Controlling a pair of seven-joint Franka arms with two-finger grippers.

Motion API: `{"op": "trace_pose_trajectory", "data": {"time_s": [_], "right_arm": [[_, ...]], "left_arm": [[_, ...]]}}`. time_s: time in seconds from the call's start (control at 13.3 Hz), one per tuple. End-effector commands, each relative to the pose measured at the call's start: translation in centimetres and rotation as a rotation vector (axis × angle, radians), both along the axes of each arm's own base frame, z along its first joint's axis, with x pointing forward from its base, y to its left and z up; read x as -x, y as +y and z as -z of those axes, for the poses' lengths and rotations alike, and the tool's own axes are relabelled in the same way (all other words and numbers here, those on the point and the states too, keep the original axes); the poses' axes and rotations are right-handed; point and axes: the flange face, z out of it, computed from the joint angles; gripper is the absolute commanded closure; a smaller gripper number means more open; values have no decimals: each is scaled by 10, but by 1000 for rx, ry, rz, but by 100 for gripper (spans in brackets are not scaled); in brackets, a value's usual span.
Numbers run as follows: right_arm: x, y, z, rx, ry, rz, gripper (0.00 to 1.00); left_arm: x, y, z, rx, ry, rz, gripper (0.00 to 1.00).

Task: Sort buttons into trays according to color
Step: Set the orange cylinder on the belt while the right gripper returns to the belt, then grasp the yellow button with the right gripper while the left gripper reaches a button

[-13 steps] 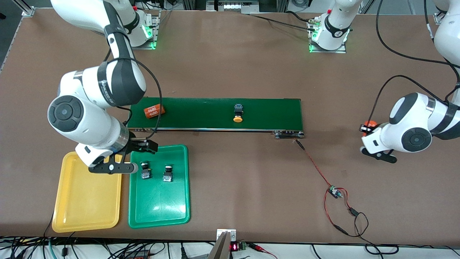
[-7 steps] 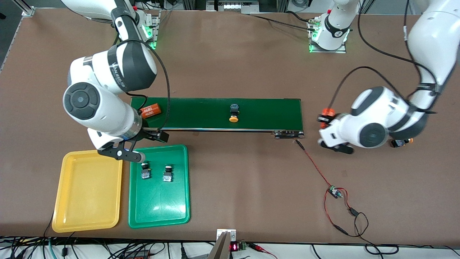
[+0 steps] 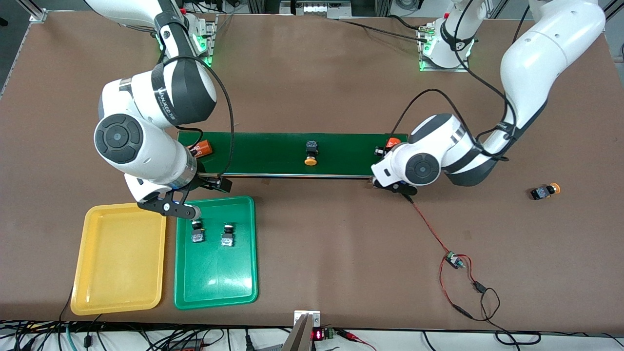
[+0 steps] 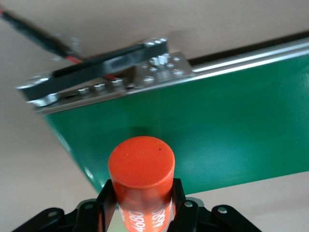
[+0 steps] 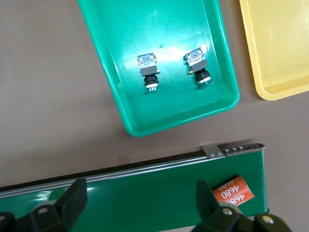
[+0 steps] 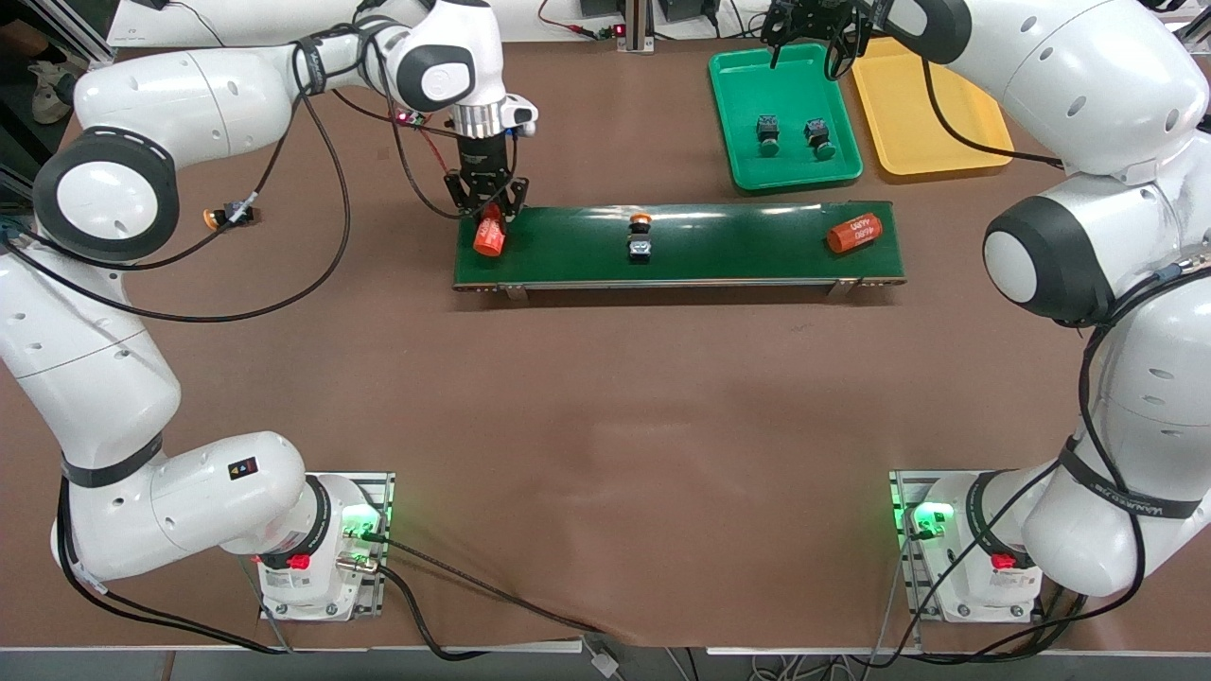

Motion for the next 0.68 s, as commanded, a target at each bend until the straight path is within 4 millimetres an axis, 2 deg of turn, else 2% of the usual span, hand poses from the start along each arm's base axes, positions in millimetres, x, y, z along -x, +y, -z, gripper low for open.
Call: {"op": "trace_pose_trajectory", "data": {"time_s": [0.0,0.15,0.38,0.45,0.6], "right_arm": [[7,-6,1,-21,22,-9,0],[12,5,3,-25,26,-78,0],[33,42,25,-10,68,-129,0],[40,50,37,-3,91,-141,0],[59,72,53,13,131,-183,0]], "left_arm": [[1,-6,-4,71,-6,168,84],[1,-5,0,113,2,263,84],[22,-40,8,70,-27,526,84],[26,-48,9,46,-41,646,84],[28,-54,11,73,-35,762,84]]}}
